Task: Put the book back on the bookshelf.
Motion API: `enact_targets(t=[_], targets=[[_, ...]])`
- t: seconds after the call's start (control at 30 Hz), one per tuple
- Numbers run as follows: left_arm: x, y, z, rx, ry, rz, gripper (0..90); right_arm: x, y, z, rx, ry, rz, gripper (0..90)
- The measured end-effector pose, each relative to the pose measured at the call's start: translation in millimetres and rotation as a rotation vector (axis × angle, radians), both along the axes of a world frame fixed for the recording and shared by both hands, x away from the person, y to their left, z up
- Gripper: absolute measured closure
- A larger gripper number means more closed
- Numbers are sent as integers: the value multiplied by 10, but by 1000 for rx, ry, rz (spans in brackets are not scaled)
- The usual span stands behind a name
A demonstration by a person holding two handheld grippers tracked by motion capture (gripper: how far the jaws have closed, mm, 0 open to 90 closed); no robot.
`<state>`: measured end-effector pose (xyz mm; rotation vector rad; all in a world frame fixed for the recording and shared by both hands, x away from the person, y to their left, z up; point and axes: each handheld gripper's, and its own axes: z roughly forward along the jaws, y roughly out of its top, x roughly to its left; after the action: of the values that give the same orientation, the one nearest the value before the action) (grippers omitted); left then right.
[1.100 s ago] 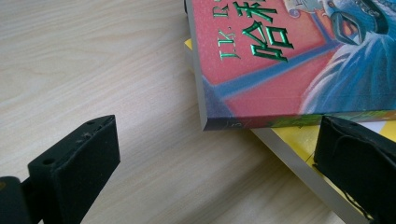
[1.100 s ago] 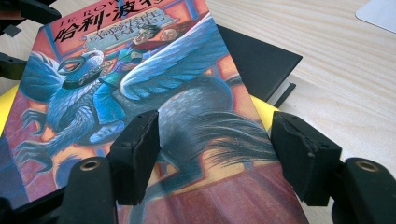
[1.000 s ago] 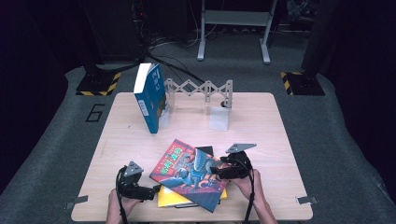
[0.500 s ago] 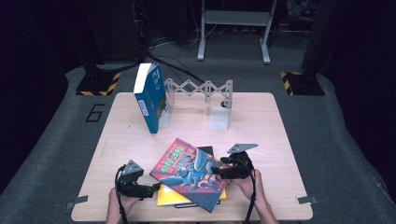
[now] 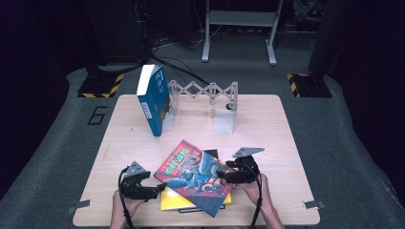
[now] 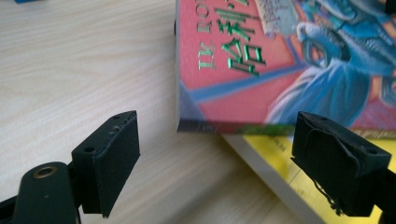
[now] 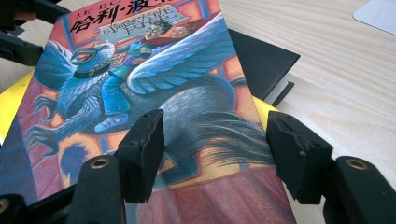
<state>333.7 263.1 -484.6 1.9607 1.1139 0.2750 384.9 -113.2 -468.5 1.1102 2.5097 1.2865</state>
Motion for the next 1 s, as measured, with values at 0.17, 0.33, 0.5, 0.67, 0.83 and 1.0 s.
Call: enact_targets(t=[0.17,0.33,0.5,0.67,0.83,1.0], targets=[[43,-10,41,24,7,-18,141,-5,-9,-5,7,1,-4,382],[16,-6,12,23,10,-5,139,-14,-13,-11,11,-7,-9,382],[45,-1,13,25,14,-4,127,-29,-10,1,0,-1,-7,384],[101,1,9,22,12,14,126,-48,-36,1,0,-3,0,386],[161,-6,3,10,14,33,127,-71,-54,3,1,2,-3,390],[233,-8,12,15,23,43,126,-90,-76,-1,4,0,-6,394]])
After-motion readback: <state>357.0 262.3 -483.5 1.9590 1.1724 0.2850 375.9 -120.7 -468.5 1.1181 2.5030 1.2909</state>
